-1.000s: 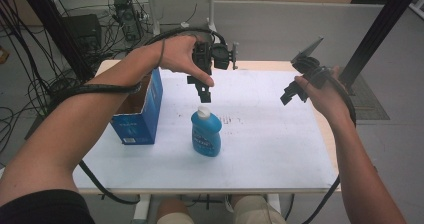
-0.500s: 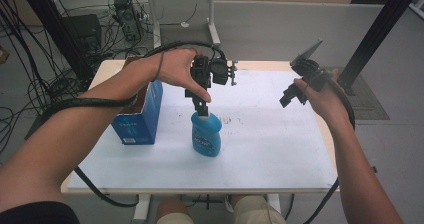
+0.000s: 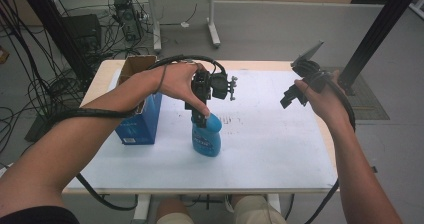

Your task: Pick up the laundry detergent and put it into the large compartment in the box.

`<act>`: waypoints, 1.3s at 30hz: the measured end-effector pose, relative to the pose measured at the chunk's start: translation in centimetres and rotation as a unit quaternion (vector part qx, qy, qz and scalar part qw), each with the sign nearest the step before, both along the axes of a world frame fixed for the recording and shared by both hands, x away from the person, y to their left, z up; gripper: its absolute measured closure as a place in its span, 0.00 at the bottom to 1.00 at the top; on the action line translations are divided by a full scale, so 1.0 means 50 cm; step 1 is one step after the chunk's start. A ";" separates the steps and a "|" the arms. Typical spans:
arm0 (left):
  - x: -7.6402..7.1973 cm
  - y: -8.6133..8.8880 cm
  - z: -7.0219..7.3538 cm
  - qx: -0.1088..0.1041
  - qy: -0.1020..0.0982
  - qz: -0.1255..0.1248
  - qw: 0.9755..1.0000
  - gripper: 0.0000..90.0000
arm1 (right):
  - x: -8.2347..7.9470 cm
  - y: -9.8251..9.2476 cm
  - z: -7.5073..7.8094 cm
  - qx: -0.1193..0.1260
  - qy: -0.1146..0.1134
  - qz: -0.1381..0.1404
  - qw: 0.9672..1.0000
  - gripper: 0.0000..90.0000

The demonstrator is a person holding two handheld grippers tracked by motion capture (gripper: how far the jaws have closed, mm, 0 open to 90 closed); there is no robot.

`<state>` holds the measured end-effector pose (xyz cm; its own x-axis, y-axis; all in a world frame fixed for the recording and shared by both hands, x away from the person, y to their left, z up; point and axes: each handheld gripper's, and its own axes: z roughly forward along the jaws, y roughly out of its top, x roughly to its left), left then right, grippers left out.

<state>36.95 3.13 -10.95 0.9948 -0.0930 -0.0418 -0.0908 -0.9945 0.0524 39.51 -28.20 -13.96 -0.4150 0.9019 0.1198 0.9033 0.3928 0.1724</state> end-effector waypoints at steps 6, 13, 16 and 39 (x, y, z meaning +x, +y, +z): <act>-0.005 -0.006 -0.016 0.002 0.000 -0.004 1.000 0.07 | -0.002 0.001 -0.001 -0.001 0.000 -0.002 1.000 0.10; -0.007 -0.019 -0.036 0.009 0.000 -0.011 1.000 0.07 | -0.005 -0.001 -0.003 -0.002 -0.003 -0.007 1.000 0.10; -0.006 -0.021 -0.046 0.011 0.001 -0.011 1.000 0.06 | -0.003 -0.001 -0.007 -0.002 -0.002 -0.007 1.000 0.10; 0.000 -0.030 -0.103 0.024 0.006 -0.021 0.999 0.07 | 0.002 -0.005 -0.022 0.000 -0.002 -0.010 1.000 0.10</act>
